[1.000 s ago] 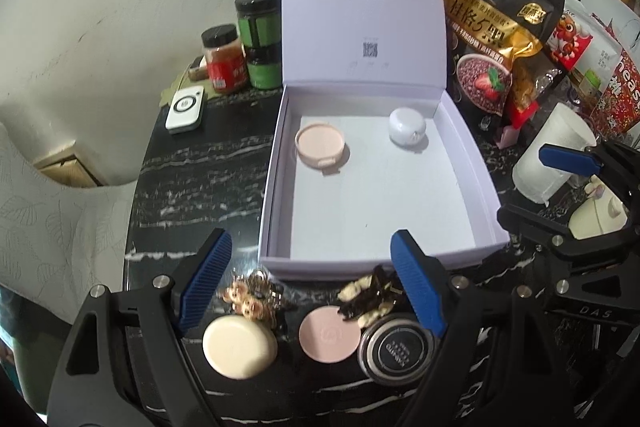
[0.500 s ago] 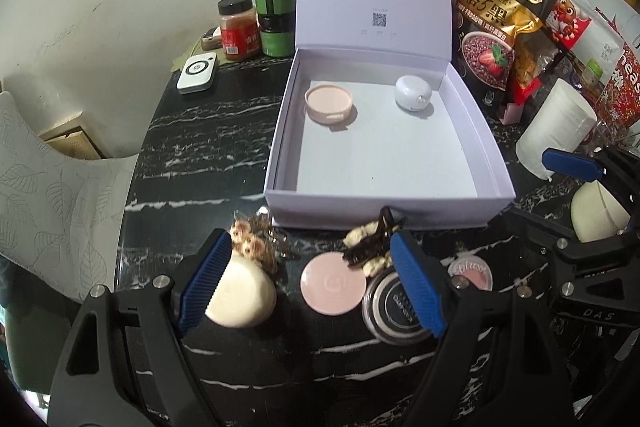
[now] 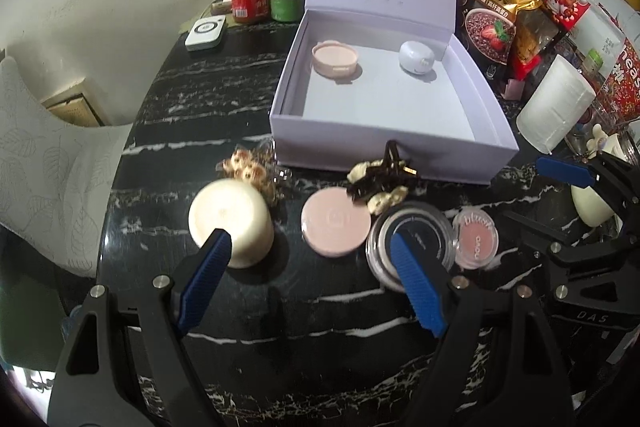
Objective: Organize objects
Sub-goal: 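Withdraw both open tools from the box back toward the table, then grasp the cream cylindrical jar with the left tool while the right tool grasps the clear-lidded jar, then lift the cream jar and clear-lidded jar with both tools toward the box, then carry the cream jar with the left tool while the right tool carries the clear-lidded jar into the lavender box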
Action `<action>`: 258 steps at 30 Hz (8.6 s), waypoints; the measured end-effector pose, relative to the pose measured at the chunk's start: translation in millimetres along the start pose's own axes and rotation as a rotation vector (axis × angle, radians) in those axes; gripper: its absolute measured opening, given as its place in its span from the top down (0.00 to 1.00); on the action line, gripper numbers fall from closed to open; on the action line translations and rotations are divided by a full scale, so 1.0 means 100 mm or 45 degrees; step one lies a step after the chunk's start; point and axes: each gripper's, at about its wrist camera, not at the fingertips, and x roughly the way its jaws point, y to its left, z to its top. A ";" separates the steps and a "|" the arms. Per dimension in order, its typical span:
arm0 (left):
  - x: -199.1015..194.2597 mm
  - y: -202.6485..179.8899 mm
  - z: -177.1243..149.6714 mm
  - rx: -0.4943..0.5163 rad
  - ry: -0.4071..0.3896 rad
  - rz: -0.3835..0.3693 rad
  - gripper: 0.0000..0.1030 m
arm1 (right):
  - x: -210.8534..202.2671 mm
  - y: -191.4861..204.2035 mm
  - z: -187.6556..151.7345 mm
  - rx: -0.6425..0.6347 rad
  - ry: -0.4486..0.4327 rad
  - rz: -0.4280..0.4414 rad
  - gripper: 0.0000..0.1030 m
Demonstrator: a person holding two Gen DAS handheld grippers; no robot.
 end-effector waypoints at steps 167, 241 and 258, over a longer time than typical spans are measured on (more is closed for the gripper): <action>0.06 -0.62 0.84 0.274 -0.070 -0.159 0.48 | -0.23 -0.34 0.20 -0.107 -0.139 0.060 0.33; 1.57 -0.15 1.97 0.211 0.047 -0.201 0.48 | 1.34 -0.78 1.09 -0.051 0.080 0.091 0.33; 1.61 -0.14 2.00 0.235 0.053 -0.173 0.48 | 1.39 -0.74 1.09 -0.110 0.145 0.072 0.33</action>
